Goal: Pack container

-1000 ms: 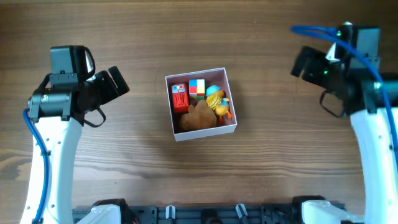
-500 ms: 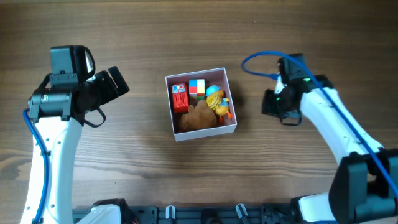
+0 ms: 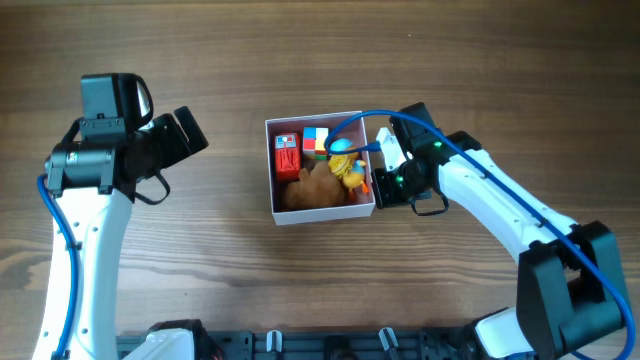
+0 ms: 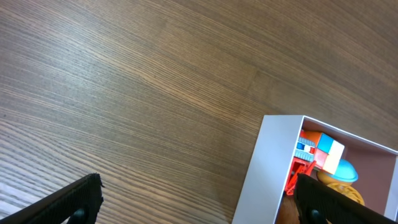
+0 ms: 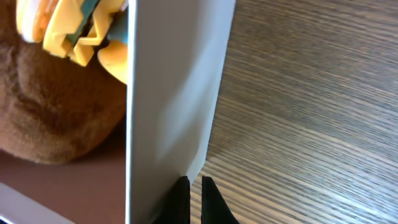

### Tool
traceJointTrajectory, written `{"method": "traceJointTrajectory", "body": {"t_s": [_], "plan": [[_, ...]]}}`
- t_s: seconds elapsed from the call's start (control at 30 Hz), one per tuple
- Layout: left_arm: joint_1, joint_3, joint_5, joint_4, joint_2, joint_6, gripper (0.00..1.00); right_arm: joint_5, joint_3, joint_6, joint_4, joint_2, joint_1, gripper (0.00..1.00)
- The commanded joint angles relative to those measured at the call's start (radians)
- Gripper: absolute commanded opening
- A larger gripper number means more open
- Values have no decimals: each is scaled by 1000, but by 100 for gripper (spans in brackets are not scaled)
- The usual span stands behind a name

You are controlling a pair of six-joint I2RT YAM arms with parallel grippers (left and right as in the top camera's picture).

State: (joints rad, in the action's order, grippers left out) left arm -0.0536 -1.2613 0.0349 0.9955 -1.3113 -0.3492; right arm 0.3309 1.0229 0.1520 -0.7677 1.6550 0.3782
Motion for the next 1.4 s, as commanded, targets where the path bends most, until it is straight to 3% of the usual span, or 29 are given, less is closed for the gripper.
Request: {"method": "traceJointTrajectory", "body": {"t_s": [0.0, 0.2, 0.4, 0.43, 0.53, 0.57, 0.67, 0.73, 0.8, 0.93, 1.07, 1.17, 1.37], "plan": [[-6, -1, -6, 1, -6, 6, 100, 149, -3, -107, 9, 9, 9, 4], [-6, -1, -6, 1, -6, 6, 100, 127, -3, -95, 32, 9, 9, 5], [-6, -1, -7, -21, -6, 6, 100, -189, 48, 58, 134, -11, -34, 10], [-6, -1, -14, -39, -6, 6, 100, -217, 65, 57, 156, -18, -52, 23], [-6, -1, -120, -151, -17, 6, 100, -343, 126, 56, 298, -43, -139, 90], [-6, -1, -119, -178, -23, 5, 100, -370, 143, 20, 309, -50, -158, 100], [-7, -1, -119, -211, -28, 5, 100, -373, 166, -103, 322, -72, -213, 100], [-8, -1, -117, -220, -27, 19, 100, -362, 169, -73, 298, -104, -278, 100], [5, 0, -92, -169, -20, 108, 100, -273, 168, -45, 222, -162, -354, 100], [75, 20, -97, -93, 45, 105, 100, -201, 141, -49, 93, -329, -444, 99], [200, 142, -135, -109, 230, 25, 100, -285, 58, 8, 10, -565, -443, 99], [309, 315, -206, -132, 475, -62, 100, -289, -92, 60, -20, -855, -443, 99], [400, 528, -246, -119, 895, -87, 100, -256, -307, 79, -97, -1274, -443, 98]]}}
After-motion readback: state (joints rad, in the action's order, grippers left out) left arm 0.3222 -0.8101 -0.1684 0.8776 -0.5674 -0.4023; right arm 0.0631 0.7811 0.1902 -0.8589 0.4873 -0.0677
